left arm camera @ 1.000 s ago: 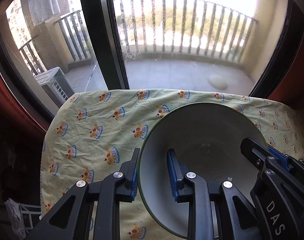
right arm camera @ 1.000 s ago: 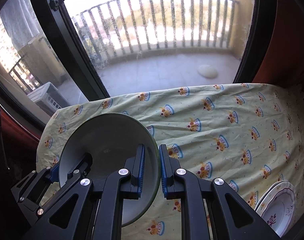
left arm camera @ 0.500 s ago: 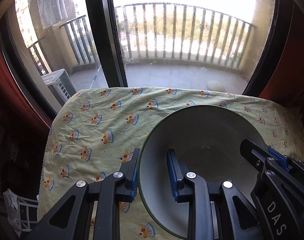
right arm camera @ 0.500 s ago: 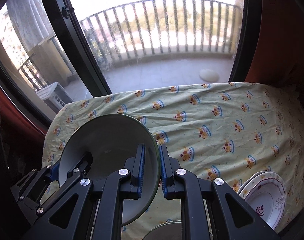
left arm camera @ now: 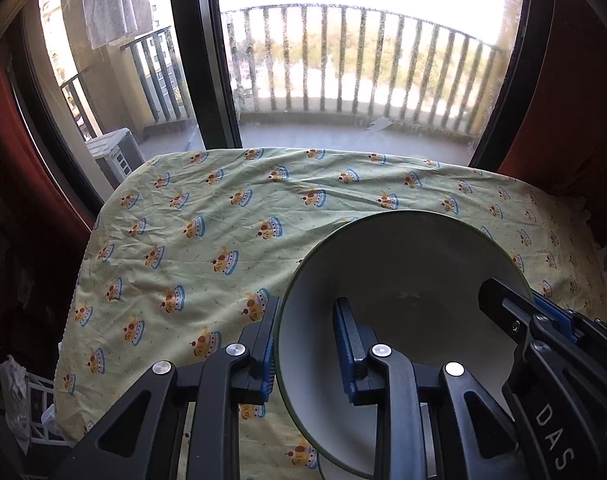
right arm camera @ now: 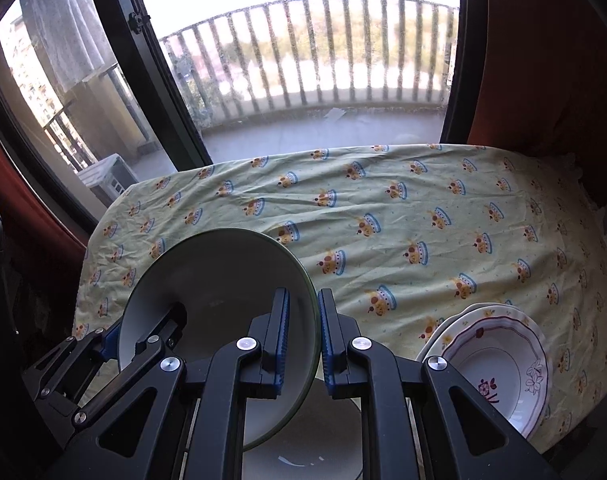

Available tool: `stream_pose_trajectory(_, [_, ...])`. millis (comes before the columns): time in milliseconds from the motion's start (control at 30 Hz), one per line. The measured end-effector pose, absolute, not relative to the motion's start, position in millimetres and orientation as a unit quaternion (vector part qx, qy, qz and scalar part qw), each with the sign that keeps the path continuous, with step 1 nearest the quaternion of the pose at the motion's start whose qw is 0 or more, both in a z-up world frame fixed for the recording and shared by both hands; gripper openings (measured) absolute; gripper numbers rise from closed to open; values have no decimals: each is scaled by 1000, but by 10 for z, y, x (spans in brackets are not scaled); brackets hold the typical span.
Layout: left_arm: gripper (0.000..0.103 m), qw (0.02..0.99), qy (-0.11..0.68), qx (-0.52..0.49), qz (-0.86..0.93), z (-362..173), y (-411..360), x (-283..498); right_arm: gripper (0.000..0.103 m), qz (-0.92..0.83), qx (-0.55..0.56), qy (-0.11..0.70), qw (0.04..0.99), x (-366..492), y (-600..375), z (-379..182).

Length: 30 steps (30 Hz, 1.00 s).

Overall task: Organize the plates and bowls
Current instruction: 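Lift the nested white bowls with both grippers and carry them toward the plate stack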

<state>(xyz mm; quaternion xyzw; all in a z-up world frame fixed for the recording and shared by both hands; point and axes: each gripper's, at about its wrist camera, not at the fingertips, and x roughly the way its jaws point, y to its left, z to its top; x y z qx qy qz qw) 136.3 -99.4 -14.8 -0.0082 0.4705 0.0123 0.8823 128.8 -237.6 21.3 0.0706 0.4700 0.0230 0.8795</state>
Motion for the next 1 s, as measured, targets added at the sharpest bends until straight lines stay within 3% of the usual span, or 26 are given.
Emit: stream_pose_trajectory(1000, [24, 851, 524, -4, 38, -761, -1233, 705, 17, 57, 33, 516, 854, 618, -2576, -390])
